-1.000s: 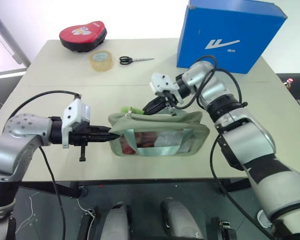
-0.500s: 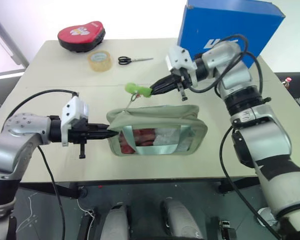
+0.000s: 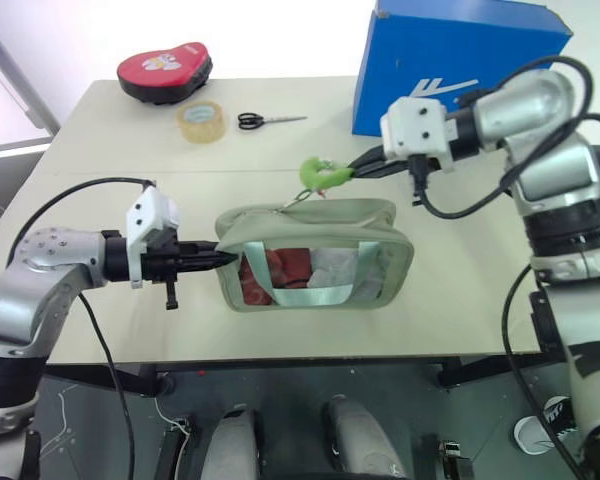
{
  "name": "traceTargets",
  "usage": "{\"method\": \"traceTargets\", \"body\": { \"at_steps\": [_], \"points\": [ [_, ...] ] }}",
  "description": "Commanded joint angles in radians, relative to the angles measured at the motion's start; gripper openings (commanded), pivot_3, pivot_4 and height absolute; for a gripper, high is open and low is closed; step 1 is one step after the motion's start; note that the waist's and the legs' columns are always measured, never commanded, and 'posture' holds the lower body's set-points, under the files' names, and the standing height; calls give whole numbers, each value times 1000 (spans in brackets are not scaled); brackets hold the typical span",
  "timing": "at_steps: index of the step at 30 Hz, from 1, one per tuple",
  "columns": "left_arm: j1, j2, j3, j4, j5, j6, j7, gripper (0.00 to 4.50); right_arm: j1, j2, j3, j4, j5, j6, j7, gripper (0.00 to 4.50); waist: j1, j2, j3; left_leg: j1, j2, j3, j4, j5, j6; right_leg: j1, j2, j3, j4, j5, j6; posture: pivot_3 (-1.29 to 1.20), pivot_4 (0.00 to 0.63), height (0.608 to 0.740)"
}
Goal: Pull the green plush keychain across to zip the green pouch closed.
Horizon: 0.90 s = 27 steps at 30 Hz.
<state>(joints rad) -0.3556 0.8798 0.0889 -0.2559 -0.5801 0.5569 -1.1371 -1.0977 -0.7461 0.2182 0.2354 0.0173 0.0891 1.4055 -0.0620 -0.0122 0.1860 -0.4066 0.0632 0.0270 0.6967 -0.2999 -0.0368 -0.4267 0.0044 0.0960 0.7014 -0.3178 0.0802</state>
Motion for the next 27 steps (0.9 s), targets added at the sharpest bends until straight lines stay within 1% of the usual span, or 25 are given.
{"method": "traceTargets", "body": {
  "at_steps": [1,6,13,19,24,27],
  "points": [
    [21,-4,-17,1,11,18,13,0,29,-61,-75,-95,2,58,-62,81,1,0,0,0,0,0,0,0,0,0,0,0,0,0,0,0,150,737],
    [23,-15,-11,-4,7,26,32,0,146,-137,-133,-207,21,134,-117,81,19,0,0,0,0,0,0,0,0,0,0,1,0,0,0,0,150,737],
    [34,-17,-2,-7,3,26,43,0,298,-227,-237,-342,84,236,-165,81,20,0,0,0,0,1,0,0,0,0,1,1,0,0,0,0,150,737],
    [31,-15,-2,-4,0,27,51,0,394,-303,-302,-362,103,271,-198,81,21,0,0,0,0,1,0,0,0,1,1,1,-1,0,0,0,150,737],
    [38,-10,0,1,3,19,53,0,442,-334,-329,-371,130,287,-212,81,19,0,0,0,0,2,0,0,0,1,1,1,-1,0,0,0,150,737],
    [43,-9,2,1,4,15,55,0,495,-367,-349,-372,133,285,-208,81,21,0,0,1,0,2,0,0,0,1,2,1,-1,0,0,0,150,737]
  ]
}}
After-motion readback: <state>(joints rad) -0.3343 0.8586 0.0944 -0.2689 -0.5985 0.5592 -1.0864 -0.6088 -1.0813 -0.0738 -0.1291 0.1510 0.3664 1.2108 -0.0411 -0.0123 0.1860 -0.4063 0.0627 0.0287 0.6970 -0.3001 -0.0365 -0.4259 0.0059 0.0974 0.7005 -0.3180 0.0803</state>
